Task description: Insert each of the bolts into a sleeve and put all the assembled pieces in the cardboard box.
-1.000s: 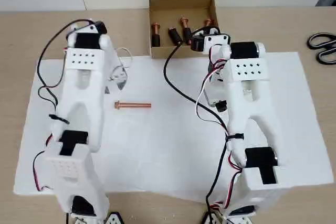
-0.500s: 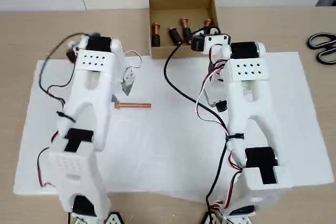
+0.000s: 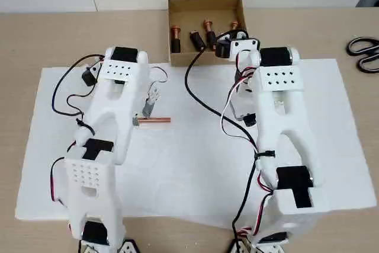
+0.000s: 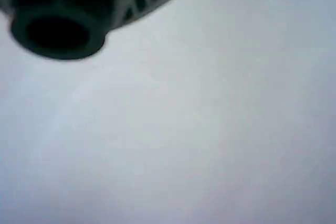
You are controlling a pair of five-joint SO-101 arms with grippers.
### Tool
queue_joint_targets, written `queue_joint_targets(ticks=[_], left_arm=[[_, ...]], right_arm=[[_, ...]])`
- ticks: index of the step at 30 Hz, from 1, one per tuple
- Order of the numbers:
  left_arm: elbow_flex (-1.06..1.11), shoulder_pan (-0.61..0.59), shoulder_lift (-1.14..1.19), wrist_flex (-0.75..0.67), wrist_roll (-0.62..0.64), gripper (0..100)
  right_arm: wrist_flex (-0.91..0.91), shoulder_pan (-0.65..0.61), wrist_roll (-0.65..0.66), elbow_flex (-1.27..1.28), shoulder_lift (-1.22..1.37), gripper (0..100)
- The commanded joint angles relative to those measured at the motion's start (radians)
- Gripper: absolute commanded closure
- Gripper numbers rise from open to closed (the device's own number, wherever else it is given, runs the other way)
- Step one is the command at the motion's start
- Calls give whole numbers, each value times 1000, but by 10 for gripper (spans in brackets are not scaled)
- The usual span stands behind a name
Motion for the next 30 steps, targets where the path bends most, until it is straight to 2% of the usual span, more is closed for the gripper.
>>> queue_joint_targets(ticks=[1, 10, 19, 30], left_arm=[[5, 9, 8, -3, 5, 885], [5, 6, 8, -23, 69, 883], [10, 8, 9, -23, 72, 883], [4, 17, 160, -21, 97, 889]], right_arm=[[8, -7, -11, -3, -54, 980], [7, -7, -11, -3, -54, 980], [7, -7, -11, -3, -54, 980], [5, -7, -11, -3, -53, 980]])
